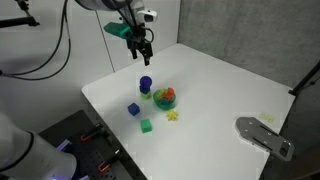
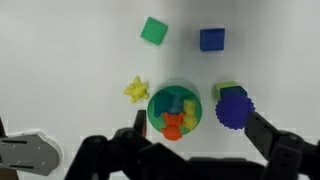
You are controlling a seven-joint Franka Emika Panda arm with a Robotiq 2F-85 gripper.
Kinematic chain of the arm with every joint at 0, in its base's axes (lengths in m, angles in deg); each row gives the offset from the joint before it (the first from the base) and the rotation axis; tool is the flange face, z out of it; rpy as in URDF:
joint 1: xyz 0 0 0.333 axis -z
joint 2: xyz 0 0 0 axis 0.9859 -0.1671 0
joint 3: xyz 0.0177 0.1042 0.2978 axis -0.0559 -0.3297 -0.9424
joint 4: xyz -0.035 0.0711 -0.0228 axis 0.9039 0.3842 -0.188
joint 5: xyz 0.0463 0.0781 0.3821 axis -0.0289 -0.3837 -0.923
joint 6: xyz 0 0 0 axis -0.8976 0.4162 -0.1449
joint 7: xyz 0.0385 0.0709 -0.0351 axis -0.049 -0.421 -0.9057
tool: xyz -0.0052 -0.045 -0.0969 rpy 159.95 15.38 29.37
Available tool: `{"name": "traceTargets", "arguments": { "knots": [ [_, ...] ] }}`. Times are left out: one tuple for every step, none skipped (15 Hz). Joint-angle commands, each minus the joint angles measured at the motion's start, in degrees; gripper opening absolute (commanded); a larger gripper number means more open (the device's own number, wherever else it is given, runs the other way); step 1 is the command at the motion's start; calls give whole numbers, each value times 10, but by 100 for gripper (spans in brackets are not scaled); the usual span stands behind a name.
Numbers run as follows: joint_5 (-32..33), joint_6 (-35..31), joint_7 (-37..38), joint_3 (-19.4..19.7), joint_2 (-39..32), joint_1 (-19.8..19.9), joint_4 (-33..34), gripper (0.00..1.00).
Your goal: Remove the yellow object from the bowl
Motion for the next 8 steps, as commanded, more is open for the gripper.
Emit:
{"name": "traceTargets", "arguments": {
  "knots": [
    [-4, 29, -2, -12, 72, 7, -26, 100],
    [-9, 37, -8, -12, 85, 8, -27, 100],
    [-15, 46, -16, -10, 94, 8, -28, 100],
    [-19, 55, -22, -9, 101, 8, -28, 100],
    [-25, 64, -33, -6, 105, 7, -28, 100],
    [-11, 49, -10, -15, 85, 10, -18, 100],
    [-13, 52, -12, -15, 89, 10, -19, 100],
    [-13, 52, -12, -16, 89, 10, -19, 100]
  ]
}}
